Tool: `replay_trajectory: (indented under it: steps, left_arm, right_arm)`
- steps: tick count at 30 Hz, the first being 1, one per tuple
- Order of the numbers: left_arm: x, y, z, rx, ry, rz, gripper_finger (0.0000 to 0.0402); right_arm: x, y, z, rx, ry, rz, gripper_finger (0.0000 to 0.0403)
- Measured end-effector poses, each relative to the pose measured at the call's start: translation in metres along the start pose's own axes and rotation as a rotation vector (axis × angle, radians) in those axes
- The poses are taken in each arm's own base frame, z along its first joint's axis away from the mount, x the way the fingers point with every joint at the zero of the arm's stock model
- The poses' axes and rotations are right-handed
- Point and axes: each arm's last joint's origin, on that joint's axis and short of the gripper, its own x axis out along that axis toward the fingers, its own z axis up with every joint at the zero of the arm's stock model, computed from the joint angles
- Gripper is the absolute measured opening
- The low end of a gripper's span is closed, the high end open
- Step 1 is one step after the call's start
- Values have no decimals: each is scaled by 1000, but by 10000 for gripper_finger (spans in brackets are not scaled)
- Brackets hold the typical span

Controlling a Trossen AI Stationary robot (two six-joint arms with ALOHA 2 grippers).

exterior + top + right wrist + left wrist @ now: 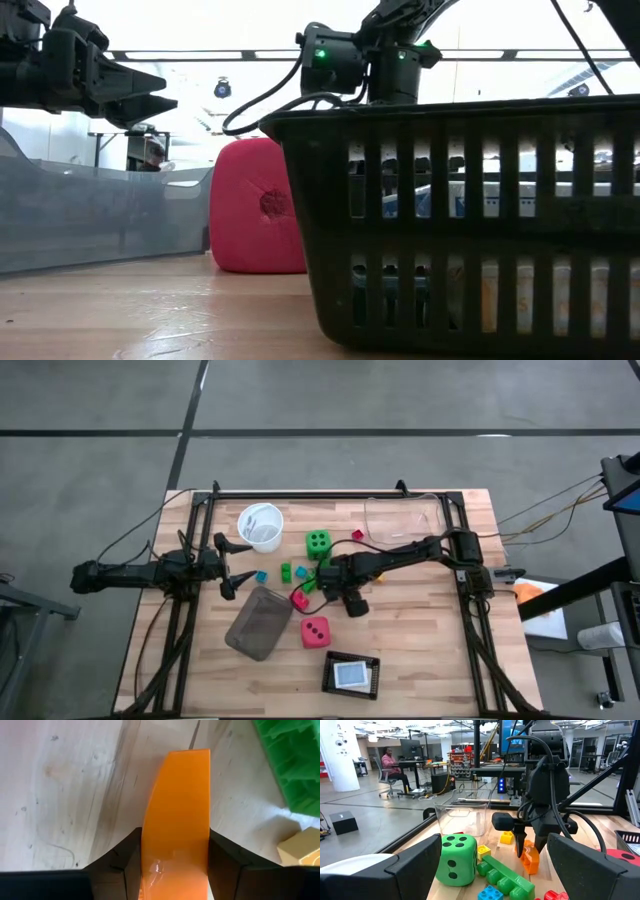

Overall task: Pick & Place Toys
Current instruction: Put the orange game piece into the transparent bin

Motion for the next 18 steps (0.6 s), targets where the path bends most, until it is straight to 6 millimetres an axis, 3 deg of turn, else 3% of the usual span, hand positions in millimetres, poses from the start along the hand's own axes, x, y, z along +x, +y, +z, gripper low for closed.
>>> replay_trajectory:
  steps: [8, 12, 18]
  left_arm:
    - [0, 0, 0, 0, 1, 0, 362]
    - [0, 0, 0, 0, 1, 0, 362]
    - [0, 0, 0, 0, 3, 0, 362]
  right_arm:
    - [-13, 1, -5, 19, 6, 2, 161]
    - [-32, 0, -5, 26, -51, 1, 161]
    - [-69, -1, 0, 50, -271, 29, 161]
